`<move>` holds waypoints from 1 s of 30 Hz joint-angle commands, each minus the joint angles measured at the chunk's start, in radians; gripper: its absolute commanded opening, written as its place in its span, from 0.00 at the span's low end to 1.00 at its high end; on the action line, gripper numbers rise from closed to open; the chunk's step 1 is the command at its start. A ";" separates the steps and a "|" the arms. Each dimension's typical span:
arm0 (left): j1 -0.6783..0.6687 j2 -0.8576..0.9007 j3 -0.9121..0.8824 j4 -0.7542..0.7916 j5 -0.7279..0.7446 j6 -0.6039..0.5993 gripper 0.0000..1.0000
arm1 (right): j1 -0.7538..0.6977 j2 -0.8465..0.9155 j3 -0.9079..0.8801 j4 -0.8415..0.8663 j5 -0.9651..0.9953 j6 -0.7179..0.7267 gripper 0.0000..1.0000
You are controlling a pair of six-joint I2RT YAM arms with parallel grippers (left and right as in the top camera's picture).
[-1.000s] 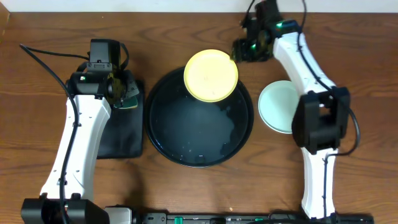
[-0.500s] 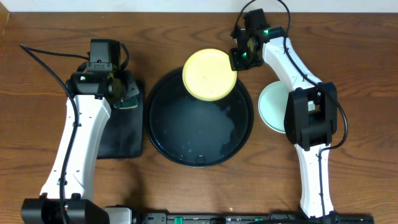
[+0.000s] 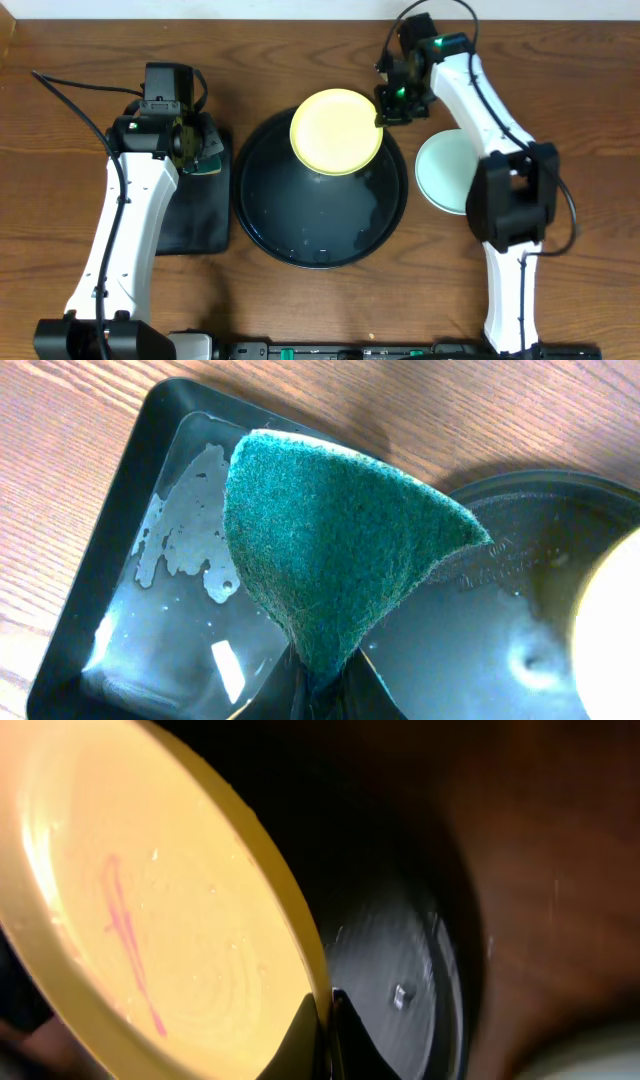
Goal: Clean dirty plates on tray and stack at the side
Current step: 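Reach the right gripper to the yellow plate rim and pull it center, then bring the sponge with the left gripper onto the yellow plate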
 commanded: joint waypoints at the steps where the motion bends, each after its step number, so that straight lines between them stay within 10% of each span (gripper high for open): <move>1: 0.004 0.006 0.018 0.001 -0.004 -0.006 0.08 | 0.018 -0.047 0.016 -0.050 -0.011 0.015 0.01; 30: -0.143 0.015 -0.083 0.045 0.152 -0.032 0.08 | 0.207 -0.042 -0.442 0.274 0.211 0.231 0.01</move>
